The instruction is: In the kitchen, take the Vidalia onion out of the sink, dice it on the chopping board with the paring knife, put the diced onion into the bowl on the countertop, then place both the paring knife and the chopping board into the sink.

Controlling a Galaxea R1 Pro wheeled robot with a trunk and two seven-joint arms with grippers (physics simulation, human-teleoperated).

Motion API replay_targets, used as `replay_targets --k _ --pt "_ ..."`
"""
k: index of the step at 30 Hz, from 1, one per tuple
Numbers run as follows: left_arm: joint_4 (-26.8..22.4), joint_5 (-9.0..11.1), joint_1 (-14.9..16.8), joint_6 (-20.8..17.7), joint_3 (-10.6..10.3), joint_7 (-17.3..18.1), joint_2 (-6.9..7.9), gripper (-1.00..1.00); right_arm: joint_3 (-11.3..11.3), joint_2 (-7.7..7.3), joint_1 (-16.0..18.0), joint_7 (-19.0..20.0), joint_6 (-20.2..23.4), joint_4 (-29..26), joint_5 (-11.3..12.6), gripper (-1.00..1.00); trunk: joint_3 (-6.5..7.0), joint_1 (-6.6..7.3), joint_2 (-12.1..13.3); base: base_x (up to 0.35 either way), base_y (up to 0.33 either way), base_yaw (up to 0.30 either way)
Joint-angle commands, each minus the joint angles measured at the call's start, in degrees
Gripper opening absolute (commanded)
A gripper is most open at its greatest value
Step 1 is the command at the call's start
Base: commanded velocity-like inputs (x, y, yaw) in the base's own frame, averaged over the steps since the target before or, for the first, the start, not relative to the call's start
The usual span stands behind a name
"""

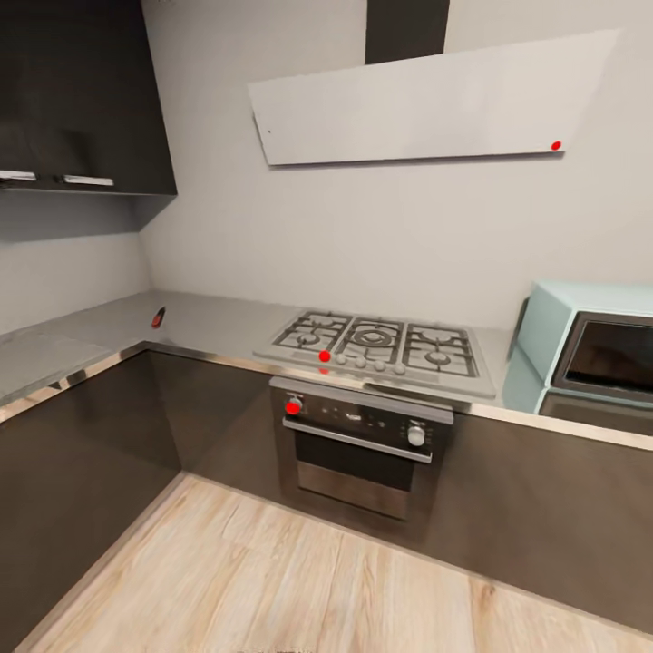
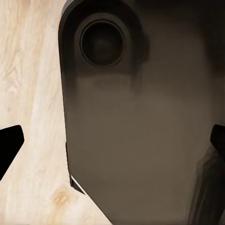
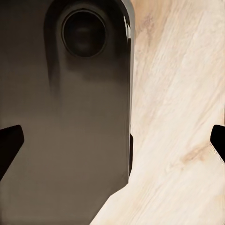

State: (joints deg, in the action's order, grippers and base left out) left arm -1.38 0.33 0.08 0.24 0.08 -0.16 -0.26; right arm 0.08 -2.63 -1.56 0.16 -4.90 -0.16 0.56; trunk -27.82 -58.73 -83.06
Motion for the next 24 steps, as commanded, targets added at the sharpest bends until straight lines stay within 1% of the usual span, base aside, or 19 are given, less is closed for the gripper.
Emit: replay_targets --k 1,24 --pt "-0.03 0.03 0.01 0.03 0.01 -0.02 -0.01 1.0 0.01 -0.01 -0.02 0.02 -0.2 -0.01 0.06 1.0 -0.06 0.0 -0.02 0.0 0.0 0.291" --pt "-0.03 0.03 0.01 0.03 0.01 -0.02 -0.01 1.0 -0.08 -0.01 -0.02 -0.02 -0.38 -0.01 0.06 1.0 -0.58 0.0 -0.02 0.0 0.0 0.279"
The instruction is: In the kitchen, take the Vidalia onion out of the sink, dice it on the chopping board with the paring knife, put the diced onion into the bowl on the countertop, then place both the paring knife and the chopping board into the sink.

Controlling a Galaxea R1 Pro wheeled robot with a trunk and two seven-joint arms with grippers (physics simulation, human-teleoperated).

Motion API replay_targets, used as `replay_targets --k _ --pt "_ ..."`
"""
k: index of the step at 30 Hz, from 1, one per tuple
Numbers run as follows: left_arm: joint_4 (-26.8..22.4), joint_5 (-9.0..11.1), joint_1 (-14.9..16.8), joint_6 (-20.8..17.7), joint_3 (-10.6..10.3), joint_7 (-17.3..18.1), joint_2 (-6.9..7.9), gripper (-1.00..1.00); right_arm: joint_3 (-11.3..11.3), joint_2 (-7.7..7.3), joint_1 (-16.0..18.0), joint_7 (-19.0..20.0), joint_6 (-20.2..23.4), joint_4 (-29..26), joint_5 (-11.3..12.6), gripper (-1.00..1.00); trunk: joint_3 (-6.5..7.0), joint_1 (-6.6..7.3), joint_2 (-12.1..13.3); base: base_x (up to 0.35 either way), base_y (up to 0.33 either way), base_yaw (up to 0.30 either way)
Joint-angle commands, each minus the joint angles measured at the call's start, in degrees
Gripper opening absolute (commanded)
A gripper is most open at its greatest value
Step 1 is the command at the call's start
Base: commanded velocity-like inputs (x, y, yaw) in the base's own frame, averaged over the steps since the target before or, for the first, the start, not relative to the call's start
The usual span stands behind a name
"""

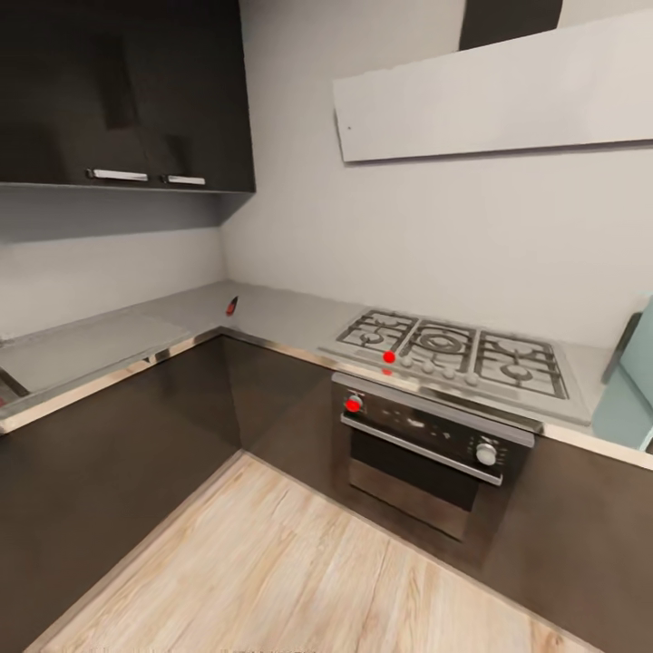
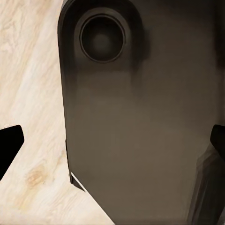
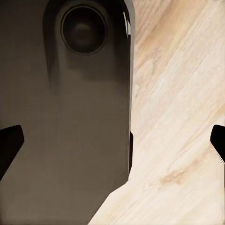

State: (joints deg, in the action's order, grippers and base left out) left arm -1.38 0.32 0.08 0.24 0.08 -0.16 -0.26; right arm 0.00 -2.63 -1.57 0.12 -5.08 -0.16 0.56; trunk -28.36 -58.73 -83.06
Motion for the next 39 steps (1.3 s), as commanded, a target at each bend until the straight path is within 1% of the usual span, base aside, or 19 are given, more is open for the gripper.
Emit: replay_targets --k 1,29,39 --pt "-0.03 0.03 0.01 0.03 0.01 -0.02 -0.01 1.0 0.0 -0.01 -0.02 0.02 -0.2 -0.01 0.06 1.0 -0.08 0.0 -0.02 0.0 0.0 0.249" --pt "-0.03 0.03 0.01 0.03 0.01 -0.02 -0.01 1.0 0.0 -0.01 -0.02 -0.02 -0.2 -0.01 0.06 1.0 -1.49 0.0 -0.02 0.0 0.0 0.243" --pt "-0.03 0.03 0.01 0.03 0.01 -0.02 -0.01 1.0 -0.01 -0.01 -0.02 -0.2 -0.1 -0.01 0.06 1.0 -1.8 0.0 -0.02 0.0 0.0 0.277"
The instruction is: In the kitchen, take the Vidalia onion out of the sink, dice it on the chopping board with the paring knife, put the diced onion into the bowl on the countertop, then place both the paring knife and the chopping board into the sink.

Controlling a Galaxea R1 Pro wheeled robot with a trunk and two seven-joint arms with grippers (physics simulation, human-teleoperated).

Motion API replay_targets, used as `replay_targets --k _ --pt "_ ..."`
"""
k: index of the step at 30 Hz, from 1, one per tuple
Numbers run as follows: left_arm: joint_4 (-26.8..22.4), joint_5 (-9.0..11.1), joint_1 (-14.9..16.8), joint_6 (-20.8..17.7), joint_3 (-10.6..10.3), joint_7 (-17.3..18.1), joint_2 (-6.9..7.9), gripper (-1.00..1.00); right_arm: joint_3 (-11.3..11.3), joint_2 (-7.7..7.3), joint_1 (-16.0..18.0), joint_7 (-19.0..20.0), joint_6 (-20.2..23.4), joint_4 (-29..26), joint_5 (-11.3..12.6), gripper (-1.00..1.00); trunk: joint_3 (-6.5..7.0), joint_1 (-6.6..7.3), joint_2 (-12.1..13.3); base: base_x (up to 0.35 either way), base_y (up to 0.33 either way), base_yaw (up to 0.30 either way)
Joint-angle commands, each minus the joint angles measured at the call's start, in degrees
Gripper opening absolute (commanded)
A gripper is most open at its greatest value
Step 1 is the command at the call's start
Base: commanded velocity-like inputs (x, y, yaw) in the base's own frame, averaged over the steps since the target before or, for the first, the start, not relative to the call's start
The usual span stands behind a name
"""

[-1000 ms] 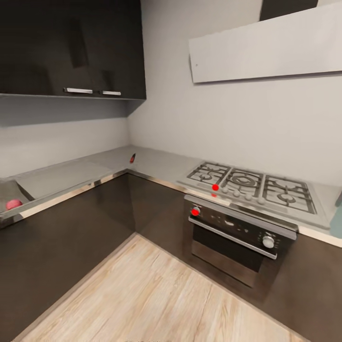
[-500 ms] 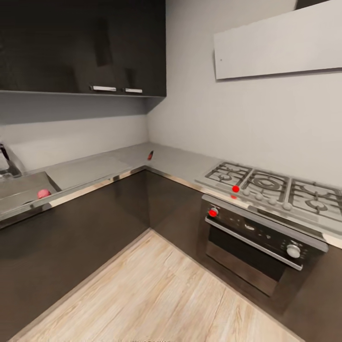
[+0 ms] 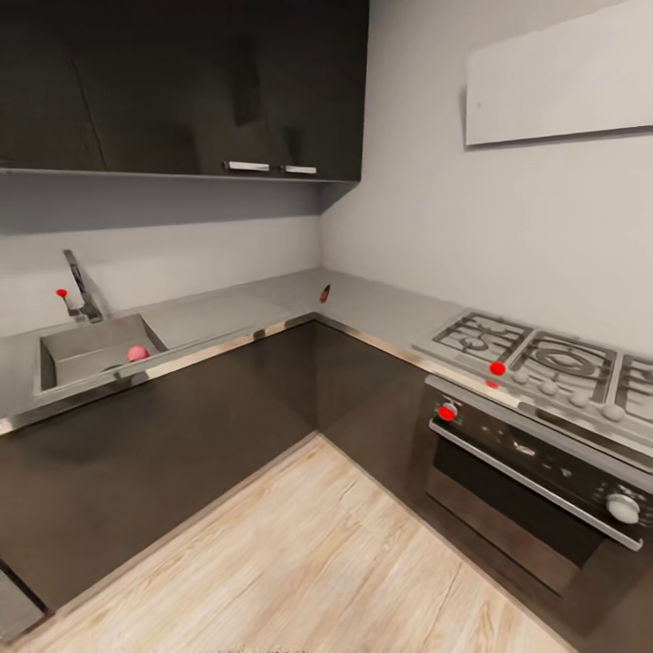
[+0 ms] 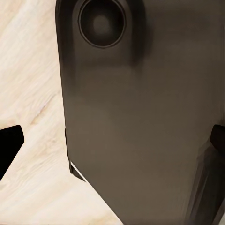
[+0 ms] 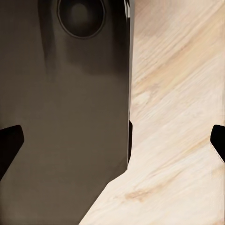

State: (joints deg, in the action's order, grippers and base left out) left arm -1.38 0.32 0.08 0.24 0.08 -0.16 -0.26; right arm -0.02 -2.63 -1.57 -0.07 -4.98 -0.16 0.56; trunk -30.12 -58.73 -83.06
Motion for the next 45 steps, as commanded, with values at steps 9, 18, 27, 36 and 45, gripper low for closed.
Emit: replay_targets --k 9,18,27,36,45 --pt "-0.03 0.03 0.01 0.03 0.0 -0.02 -0.01 1.0 0.02 0.0 -0.02 -0.01 -0.14 -0.01 0.06 1.0 -0.25 0.0 -0.02 0.0 0.0 0.286" --pt "-0.03 0.04 0.01 0.04 0.0 -0.02 -0.01 1.0 0.02 0.0 -0.04 -0.01 -0.18 -0.01 0.06 1.0 -0.45 0.0 -0.02 0.0 0.0 0.286" --pt "-0.03 0.03 0.01 0.03 0.0 -0.02 -0.01 1.0 -0.07 0.0 -0.02 -0.01 -0.2 -0.01 0.06 1.0 -0.68 0.0 -0.02 0.0 0.0 0.283" --pt "-0.03 0.05 0.01 0.03 0.0 -0.02 -0.01 1.0 -0.07 0.0 -0.03 -0.01 -0.21 -0.01 0.06 1.0 -0.92 0.0 -0.02 0.0 0.0 0.276" --pt "-0.03 0.03 0.01 0.03 0.0 -0.02 -0.01 1.0 -0.07 0.0 -0.02 -0.01 -0.21 -0.01 0.06 1.0 -1.23 0.0 -0.02 0.0 0.0 0.266"
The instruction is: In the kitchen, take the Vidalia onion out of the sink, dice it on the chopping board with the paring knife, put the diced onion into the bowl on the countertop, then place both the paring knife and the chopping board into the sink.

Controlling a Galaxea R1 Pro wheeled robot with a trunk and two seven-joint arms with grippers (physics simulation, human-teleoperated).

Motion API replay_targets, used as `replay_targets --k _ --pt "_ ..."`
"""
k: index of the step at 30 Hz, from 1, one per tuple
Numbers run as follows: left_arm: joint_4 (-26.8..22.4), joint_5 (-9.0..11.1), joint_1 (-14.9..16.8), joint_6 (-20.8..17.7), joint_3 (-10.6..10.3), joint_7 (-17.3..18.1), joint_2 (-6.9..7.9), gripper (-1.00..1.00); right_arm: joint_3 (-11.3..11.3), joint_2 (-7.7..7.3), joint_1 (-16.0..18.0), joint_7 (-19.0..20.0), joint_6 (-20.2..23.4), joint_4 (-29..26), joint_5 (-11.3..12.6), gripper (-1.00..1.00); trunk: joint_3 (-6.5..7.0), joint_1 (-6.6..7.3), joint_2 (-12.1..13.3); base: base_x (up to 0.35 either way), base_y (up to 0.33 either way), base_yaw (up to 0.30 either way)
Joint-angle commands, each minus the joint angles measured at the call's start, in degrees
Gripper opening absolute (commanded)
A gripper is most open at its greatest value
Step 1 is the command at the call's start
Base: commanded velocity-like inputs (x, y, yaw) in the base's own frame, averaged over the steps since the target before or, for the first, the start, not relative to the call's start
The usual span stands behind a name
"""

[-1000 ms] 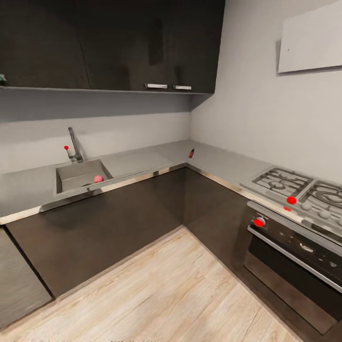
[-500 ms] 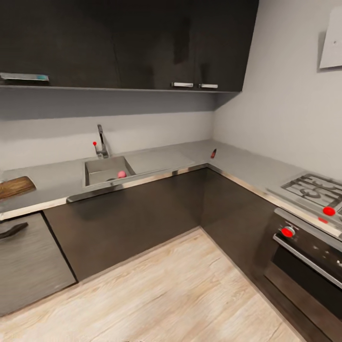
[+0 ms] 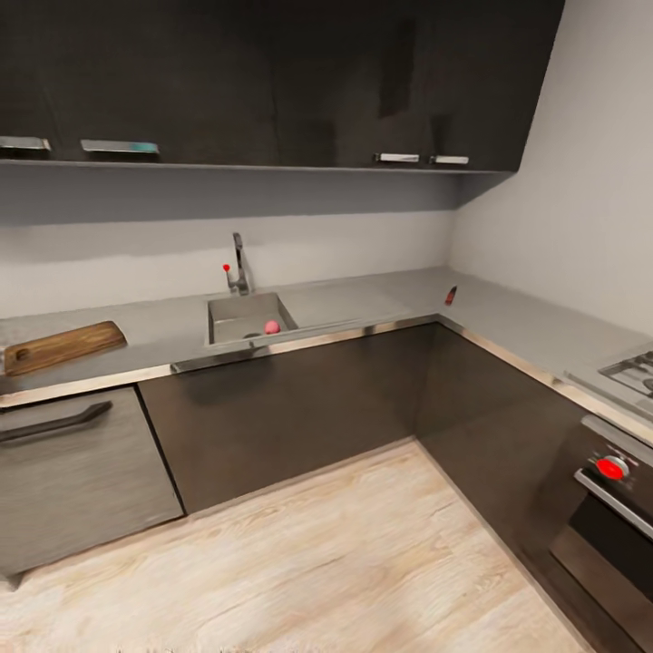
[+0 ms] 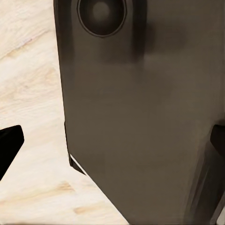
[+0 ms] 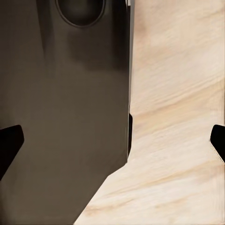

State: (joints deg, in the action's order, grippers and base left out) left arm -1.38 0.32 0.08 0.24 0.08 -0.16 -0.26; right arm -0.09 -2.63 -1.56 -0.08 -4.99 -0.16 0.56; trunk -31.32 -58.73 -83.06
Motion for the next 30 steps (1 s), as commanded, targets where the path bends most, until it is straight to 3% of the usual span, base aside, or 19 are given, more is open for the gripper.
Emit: replay_targets --k 1,30 --pt "-0.03 0.03 0.01 0.03 0.01 -0.02 -0.01 1.0 0.0 0.0 -0.02 -0.01 -0.2 -0.01 0.06 1.0 -0.07 0.0 -0.02 0.0 0.0 0.254" --pt "-0.03 0.03 0.01 0.06 0.04 -0.02 0.08 1.0 0.0 0.0 -0.03 0.07 -0.2 -0.01 0.06 1.0 -0.83 0.0 -0.02 0.011 0.003 0.259"
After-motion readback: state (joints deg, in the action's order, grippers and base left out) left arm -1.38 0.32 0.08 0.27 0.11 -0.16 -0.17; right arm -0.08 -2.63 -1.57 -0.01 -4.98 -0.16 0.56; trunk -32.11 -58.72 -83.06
